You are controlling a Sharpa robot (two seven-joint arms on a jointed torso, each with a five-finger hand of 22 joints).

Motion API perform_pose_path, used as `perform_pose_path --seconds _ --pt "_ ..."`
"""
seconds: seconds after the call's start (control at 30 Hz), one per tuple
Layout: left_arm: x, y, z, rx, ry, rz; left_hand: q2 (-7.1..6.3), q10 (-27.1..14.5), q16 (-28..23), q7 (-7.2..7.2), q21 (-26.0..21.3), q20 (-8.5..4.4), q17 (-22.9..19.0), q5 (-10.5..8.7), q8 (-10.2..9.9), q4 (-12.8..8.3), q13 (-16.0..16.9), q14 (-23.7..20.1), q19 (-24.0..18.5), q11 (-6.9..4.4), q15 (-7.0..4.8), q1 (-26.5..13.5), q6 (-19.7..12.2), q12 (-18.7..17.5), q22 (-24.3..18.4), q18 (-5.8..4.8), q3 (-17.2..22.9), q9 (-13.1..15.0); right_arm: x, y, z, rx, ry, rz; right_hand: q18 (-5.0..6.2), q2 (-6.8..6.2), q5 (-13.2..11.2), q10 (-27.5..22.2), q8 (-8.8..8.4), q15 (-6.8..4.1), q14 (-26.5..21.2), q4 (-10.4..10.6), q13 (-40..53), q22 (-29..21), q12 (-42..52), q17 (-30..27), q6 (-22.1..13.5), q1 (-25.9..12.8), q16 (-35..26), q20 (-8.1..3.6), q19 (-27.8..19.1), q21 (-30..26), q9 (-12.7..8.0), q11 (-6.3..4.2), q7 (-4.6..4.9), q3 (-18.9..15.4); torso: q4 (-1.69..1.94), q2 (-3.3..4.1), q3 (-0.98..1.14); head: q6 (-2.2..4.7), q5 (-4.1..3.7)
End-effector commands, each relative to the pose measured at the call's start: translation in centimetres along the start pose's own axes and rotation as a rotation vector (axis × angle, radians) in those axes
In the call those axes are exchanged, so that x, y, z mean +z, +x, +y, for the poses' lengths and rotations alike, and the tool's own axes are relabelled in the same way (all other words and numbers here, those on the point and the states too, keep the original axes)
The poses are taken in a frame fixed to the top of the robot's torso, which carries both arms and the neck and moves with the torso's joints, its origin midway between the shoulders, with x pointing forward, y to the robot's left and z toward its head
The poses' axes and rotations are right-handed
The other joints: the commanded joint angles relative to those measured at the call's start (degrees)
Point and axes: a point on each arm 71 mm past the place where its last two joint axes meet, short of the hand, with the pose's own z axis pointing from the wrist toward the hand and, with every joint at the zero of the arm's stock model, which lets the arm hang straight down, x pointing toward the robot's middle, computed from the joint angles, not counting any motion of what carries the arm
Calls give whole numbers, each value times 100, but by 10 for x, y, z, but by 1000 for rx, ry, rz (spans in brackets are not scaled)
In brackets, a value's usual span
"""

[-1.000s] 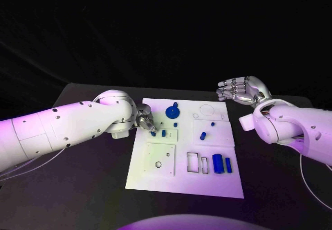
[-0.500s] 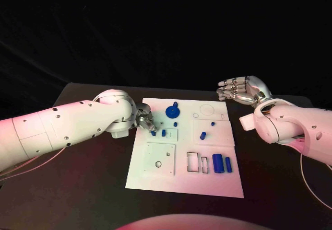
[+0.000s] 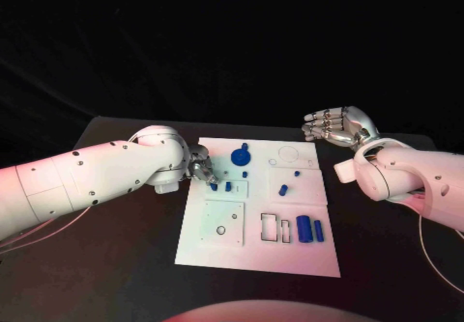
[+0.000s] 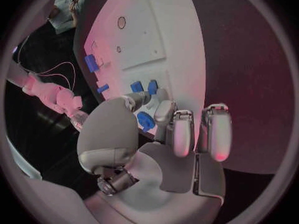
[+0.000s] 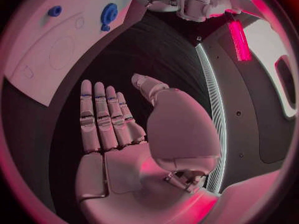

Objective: Assemble the parts on the task board

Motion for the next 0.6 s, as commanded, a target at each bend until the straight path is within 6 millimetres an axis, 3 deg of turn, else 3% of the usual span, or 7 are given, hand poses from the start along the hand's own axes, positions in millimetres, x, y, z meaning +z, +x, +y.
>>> perform_pose_path --seconds 0.03,0.6 --pt "0 1 -1 -2 -1 9 -27 -25 -31 20 1 -44 1366 71 -38 43 -4 553 303 -30 -35 -57 13 1 1141 -30 -95 -2 0 2 1 5 -13 18 62 8 -25 -25 15 37 -13 6 -7 -14 -14 -10 -37 -65 -37 26 -5 -34 -6 -2 96 -44 3 3 0 -9 -2" --pt "1 2 -3 -18 4 26 -18 -18 -30 23 7 -43 1368 82 -41 161 6 554 310 -27 -34 -99 41 8 1151 -33 -299 0 0 1 1 6 -13 17 63 7 -24 -27 18 38 -12 27 -6 -28 -12 -13 -38 -94 -40 28 -4 -38 -10 -2 97 -68 -1 -1 3 -20 -9"
